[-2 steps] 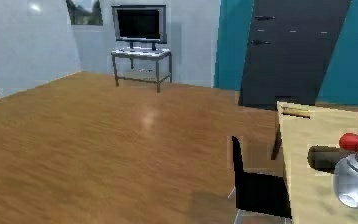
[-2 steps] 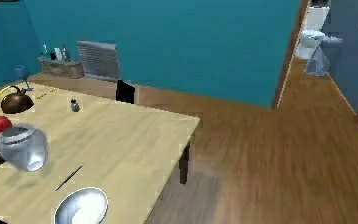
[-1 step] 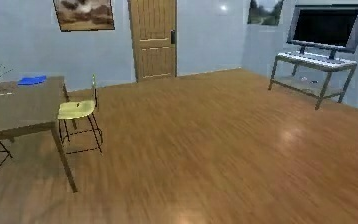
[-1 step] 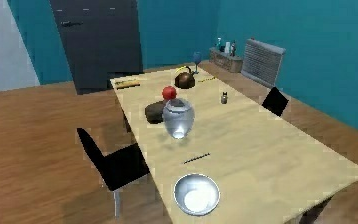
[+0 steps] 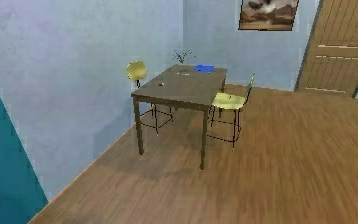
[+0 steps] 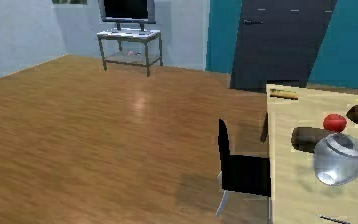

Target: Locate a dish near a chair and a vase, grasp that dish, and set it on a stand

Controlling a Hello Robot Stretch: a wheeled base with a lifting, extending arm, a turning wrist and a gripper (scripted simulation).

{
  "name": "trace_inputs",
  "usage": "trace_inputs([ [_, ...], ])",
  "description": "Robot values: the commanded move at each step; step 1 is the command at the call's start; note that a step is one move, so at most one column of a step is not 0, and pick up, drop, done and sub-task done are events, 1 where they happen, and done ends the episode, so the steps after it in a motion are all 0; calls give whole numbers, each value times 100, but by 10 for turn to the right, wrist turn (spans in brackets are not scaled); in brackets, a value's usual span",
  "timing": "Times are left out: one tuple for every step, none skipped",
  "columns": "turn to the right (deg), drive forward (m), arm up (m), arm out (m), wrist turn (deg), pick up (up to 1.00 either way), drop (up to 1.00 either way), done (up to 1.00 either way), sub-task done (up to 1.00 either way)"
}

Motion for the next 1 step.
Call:
trace_inputs([
  [-90,0,0,0,0,0,0,0,0],
])
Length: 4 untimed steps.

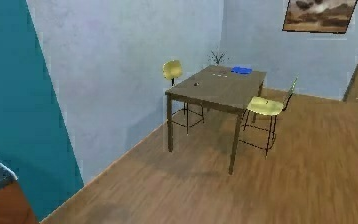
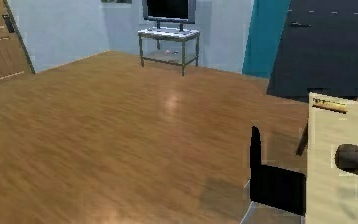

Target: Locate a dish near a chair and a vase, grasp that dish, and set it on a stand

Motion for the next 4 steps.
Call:
trace_inputs([
  [0,10,0,0,0,0,0,0,0],
  [450,0,0,0,0,0,0,0,0],
  [180,0,0,0,0,0,0,0,0],
  [0,0,50,0,0,0,0,0,0],
])
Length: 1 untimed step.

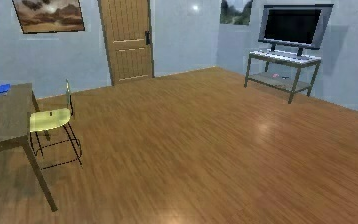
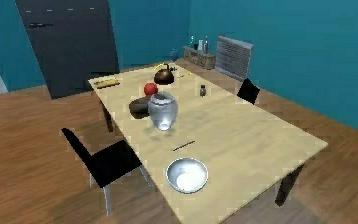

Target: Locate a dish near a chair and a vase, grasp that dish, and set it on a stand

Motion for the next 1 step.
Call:
trace_inputs([
  [0,0,30,0,0,0,0,0,0],
])
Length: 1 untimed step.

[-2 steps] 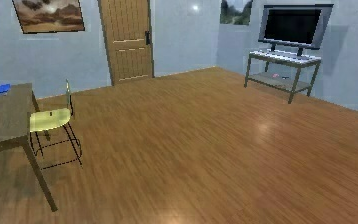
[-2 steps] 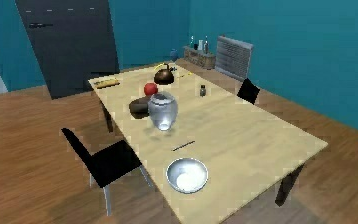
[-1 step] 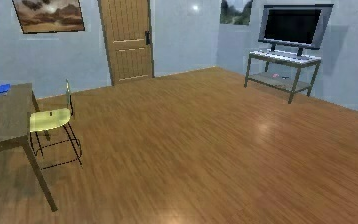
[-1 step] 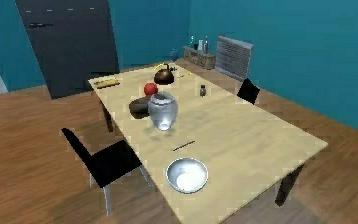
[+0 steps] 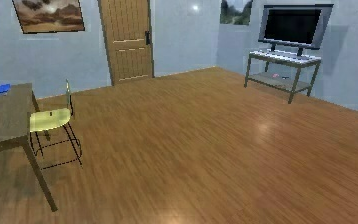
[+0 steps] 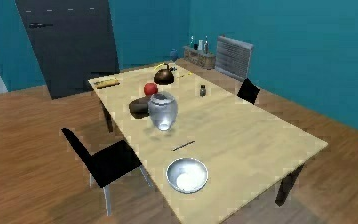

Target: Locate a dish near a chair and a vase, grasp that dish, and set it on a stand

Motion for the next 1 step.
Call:
trace_inputs([
  [0,0,0,28,0,0,0,0,0],
])
